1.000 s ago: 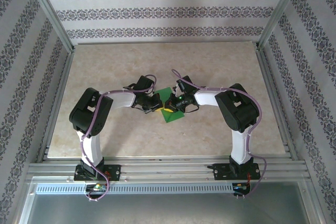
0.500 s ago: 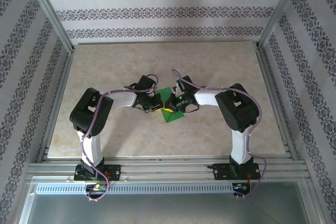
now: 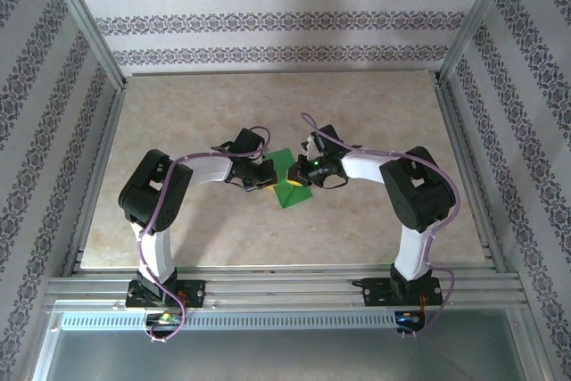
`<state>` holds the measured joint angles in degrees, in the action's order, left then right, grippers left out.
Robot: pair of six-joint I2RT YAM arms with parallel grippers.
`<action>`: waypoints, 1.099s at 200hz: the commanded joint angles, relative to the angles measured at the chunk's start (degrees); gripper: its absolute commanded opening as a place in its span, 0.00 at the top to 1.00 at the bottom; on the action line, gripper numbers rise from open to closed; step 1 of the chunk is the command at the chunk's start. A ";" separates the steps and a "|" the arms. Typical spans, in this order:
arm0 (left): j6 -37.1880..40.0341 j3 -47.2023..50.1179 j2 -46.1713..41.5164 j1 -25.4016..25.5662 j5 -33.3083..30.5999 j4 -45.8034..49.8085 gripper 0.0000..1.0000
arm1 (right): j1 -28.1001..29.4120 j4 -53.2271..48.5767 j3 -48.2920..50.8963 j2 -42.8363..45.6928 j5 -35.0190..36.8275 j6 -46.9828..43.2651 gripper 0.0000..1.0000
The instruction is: Fold a paper plane with a square sheet of paper (pick it up from the middle)
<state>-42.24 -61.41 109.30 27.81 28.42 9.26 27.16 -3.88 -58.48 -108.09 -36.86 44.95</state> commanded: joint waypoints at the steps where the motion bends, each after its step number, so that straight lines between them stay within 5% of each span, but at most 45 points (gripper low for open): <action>1: 1.37 2.24 3.13 0.59 -5.13 8.49 1.00 | 0.26 -1.47 -0.43 -1.63 0.39 -2.24 0.97; 89: 1.55 2.28 3.47 0.62 -5.65 8.94 1.00 | -2.81 -1.72 2.67 -3.10 3.65 -0.76 0.98; 142: 1.81 2.07 3.44 0.60 -5.67 9.10 1.00 | -1.10 -2.13 -0.43 3.68 2.62 -2.50 0.97; 220: 1.83 2.06 3.53 0.58 -5.78 9.09 1.00 | -0.44 -2.50 -4.09 -3.62 3.68 -2.51 0.97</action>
<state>-41.91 -61.41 109.30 27.81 28.38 9.34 26.76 -5.04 -60.69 -109.45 -34.74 43.48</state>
